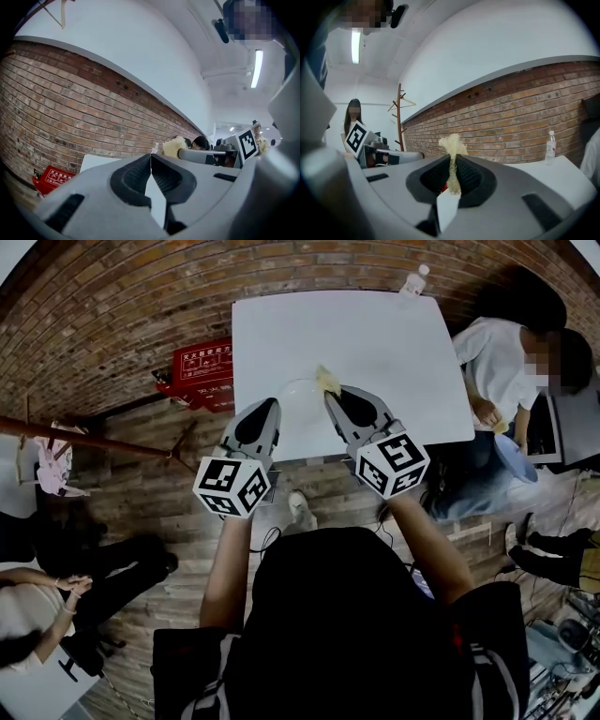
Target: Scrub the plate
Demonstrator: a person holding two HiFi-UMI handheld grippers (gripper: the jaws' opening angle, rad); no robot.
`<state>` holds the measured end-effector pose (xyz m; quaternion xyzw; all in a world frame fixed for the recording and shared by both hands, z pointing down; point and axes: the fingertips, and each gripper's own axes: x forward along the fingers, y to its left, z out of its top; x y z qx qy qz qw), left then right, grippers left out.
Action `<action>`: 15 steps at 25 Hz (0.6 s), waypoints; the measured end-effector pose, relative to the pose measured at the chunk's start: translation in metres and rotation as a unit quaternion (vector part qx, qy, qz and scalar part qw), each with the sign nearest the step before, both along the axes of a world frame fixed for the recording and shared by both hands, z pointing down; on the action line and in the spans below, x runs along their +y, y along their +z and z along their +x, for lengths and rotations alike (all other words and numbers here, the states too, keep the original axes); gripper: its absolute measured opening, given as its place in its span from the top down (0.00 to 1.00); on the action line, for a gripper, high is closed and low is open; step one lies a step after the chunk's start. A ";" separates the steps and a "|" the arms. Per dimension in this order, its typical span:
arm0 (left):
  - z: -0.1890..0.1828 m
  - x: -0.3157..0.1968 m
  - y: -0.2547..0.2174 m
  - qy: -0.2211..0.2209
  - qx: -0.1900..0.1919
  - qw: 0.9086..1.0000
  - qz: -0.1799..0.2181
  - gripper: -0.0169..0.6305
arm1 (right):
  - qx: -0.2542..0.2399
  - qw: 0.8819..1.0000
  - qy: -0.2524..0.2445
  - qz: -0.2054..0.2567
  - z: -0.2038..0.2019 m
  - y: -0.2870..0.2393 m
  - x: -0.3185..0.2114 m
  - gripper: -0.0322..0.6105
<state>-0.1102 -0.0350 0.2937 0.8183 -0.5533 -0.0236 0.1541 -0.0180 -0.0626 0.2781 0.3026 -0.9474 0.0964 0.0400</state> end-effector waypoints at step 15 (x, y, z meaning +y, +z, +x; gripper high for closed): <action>-0.004 -0.056 0.052 0.050 -0.026 0.998 -0.038 0.94 | 0.059 0.998 0.014 -0.020 -0.013 0.045 -0.052 0.89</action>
